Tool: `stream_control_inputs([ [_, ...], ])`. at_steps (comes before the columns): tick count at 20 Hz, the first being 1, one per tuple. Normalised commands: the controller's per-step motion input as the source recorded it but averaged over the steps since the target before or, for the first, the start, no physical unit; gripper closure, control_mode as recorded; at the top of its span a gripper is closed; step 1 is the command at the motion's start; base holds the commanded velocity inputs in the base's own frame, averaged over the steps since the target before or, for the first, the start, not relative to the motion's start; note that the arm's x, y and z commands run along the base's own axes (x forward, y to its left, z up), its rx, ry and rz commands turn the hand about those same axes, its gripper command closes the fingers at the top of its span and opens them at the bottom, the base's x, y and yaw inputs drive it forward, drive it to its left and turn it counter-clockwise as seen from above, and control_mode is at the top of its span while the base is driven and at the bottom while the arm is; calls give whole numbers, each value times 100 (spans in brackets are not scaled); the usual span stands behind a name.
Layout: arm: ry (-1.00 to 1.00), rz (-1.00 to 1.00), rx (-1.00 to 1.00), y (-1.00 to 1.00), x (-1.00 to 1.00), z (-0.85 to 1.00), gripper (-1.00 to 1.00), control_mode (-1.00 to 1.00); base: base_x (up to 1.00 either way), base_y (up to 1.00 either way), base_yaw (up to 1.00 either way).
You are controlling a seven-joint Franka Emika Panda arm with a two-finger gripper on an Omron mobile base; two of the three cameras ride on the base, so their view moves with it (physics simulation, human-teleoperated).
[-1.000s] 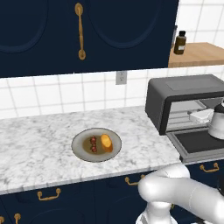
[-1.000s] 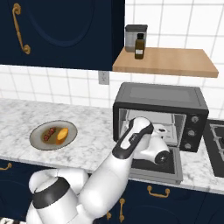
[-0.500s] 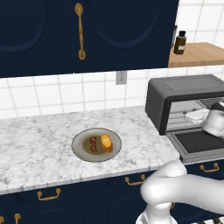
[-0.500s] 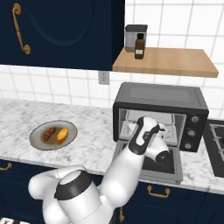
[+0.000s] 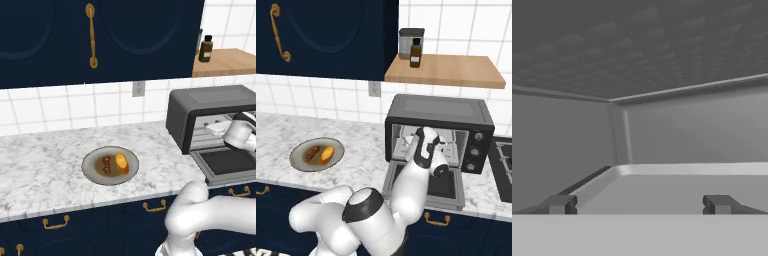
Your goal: Pick up the kebab skewer and baguette bread, and place them inside the toaster oven. Close the toaster oven door and start by setting the timer.
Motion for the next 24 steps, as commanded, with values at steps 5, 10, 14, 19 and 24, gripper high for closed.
stream_control_inputs([
  [5, 0, -3, -2, 0, 33, -34, -100, -100, 0, 0, 0],
  [10, 0, -6, 0, -2, 23, -16, -100, -100, 0, 0, 0],
  [14, 0, -6, 0, -9, 0, -41, -100, -100, 0, 0, 0],
  [19, 5, -5, -1, -18, -21, -57, -100, -100, 0, 0, 0],
  [24, 8, 0, -1, -27, -62, -44, -100, -100, 0, 0, 0],
])
